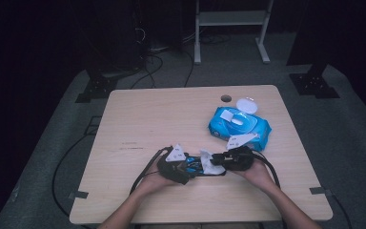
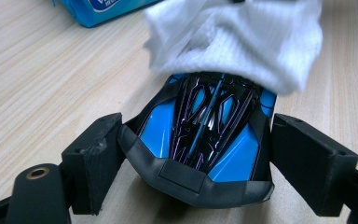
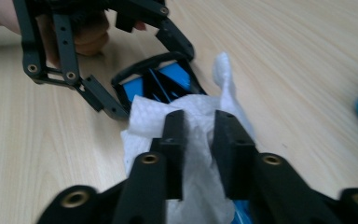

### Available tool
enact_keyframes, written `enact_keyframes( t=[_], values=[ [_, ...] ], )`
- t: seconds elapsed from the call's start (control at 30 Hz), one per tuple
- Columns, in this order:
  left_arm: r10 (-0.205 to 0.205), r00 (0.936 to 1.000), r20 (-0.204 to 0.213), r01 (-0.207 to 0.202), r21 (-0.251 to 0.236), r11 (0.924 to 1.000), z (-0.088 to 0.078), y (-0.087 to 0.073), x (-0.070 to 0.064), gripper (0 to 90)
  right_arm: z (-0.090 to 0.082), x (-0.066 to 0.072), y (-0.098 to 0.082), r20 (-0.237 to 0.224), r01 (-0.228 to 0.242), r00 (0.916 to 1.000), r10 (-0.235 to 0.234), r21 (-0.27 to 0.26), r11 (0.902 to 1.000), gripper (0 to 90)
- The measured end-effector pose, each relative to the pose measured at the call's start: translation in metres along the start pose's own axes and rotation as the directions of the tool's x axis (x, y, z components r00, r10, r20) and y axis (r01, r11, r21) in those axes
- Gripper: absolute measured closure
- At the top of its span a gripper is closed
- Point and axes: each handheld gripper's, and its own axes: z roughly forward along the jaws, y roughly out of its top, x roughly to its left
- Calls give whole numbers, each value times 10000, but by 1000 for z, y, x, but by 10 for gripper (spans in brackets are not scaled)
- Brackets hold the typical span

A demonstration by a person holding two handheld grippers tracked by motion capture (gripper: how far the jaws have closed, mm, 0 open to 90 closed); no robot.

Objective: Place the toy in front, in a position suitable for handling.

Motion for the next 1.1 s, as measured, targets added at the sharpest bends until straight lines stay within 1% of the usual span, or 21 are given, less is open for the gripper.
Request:
enact_keyframes(
  t=[0.03,0.07,0.1,0.2,0.23,0.27,0.3,0.33,0.37,0.43,0.53,0.6,0.67,0.73,0.8,0.87,0.9,0.97,1.0,1.03,1.1],
  values=[
    [-20,10000,46,20,-30,10000,0,-1,1,183,9,3,0,217,365,9991,-369,196,9991,669],
    [-14,10000,80,14,-34,10000,0,-1,1,183,12,4,-1,232,514,9984,-521,274,9983,665],
    [3,9999,107,-3,1,10000,-1,-1,2,182,15,5,-1,224,482,9986,-487,218,9986,663],
    [65,9999,133,-65,26,10000,-2,-2,3,185,15,4,-3,173,412,9990,-414,108,9991,677],
    [30,9999,120,-29,-4,10000,-1,-2,2,185,15,4,-4,148,296,9994,-297,73,9995,694],
    [64,9999,89,-64,-3,10000,-1,-1,2,185,13,3,-7,136,195,9997,-196,23,9998,751],
    [52,9999,97,-52,-36,10000,-1,-2,2,185,11,3,-8,166,158,9997,-160,102,9998,775],
    [52,9999,97,-52,-36,10000,-1,-2,2,185,11,3,-8,166,158,9997,-160,102,9998,775],
    [1,10000,76,0,-54,10000,-1,-2,2,185,5,1,-11,366,217,9991,-231,375,9991,793],
    [-12,10000,34,12,-58,10000,-1,-2,1,185,-1,-3,-17,517,118,9986,-148,579,9983,802],
    [-65,10000,-9,65,-106,9999,-1,-3,0,185,-9,-7,-26,739,-208,9971,168,537,9983,809],
    [-16,10000,-84,16,-32,10000,0,-2,0,182,-10,-5,-27,852,-307,9960,265,481,9984,811],
    [-54,9999,-91,54,-58,10000,1,-1,-1,181,-6,0,-24,542,-376,9979,359,316,9988,811],
    [-98,9999,-95,97,-50,9999,1,-1,-1,180,1,7,-18,314,-203,9993,198,179,9996,808],
    [-105,9999,-94,105,-24,9999,1,-1,0,180,7,10,-11,1,-191,9998,191,138,9997,807],
    [-121,9998,-153,122,58,9999,-1,-2,0,180,8,10,-9,32,-67,10000,67,191,9998,809],
    [-97,9998,-154,98,73,9999,-1,-2,0,181,7,8,-11,77,-116,9999,114,231,9997,811],
    [-72,9998,-171,74,90,9999,-2,-2,0,182,1,1,-17,475,-252,9986,233,405,9989,814],
    [-63,9998,-171,65,99,9999,-2,-2,0,182,1,1,-17,475,-252,9986,233,405,9989,814],
    [-60,9998,-170,61,98,9999,-2,-2,0,182,-7,-7,-25,750,-566,9958,531,449,9974,815],
    [-63,9999,-140,64,82,9999,-2,-3,1,182,-13,-10,-33,1076,-644,9925,582,548,9964,815]
  ],
)
